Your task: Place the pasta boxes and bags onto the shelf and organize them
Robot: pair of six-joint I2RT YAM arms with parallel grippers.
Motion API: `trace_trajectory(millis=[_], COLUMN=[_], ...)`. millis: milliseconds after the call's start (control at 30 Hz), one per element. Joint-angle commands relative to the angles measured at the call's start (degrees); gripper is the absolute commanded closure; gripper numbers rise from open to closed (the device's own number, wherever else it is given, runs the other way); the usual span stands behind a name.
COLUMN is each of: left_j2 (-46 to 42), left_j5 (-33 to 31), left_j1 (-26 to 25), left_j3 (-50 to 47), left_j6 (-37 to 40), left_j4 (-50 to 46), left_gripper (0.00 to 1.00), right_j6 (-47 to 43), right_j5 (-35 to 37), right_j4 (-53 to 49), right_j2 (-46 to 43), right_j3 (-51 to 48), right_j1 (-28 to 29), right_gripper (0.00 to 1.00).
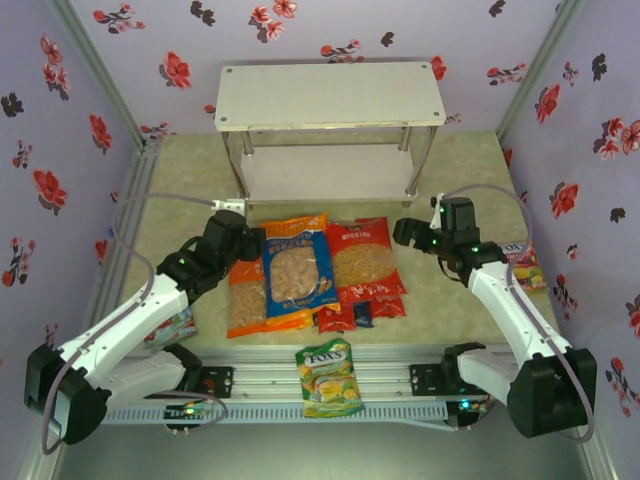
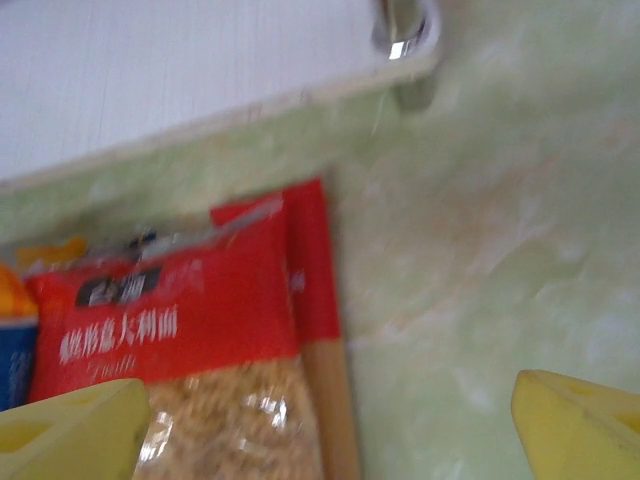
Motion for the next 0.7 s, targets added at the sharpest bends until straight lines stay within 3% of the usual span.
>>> trace_trajectory(millis=[0, 267, 533, 667], left_j2=[0.12, 3.46, 4.35, 4.84], left_j5=[-0.92, 2.17, 2.96, 3.02], left_j1=[-0.61, -0.95, -1.27, -1.28], left_j3=[0.24, 0.33, -0.12, -0.38], left_j6=[-2.79, -4.04, -4.29, -4.20], left_j4=[-3.88, -3.68, -2.28, -1.87], left_gripper=[0.34, 0.34, 0.34, 0.34], right_j6=[4.78, 6.96, 7.92, 8.96], right_j5=[-8.67, -15.89, -17.16, -19.55], right_j4=[-2.53, 0.22, 4.32, 7.87], right_j2=[-0.84, 5.06, 9.54, 12.31], right_j3=[-3.50, -6.48, -7.70, -8.00], right_j1=[0.47, 1.50, 2.27, 2.45], right_gripper=[0.06, 0.09, 0.10, 0.15])
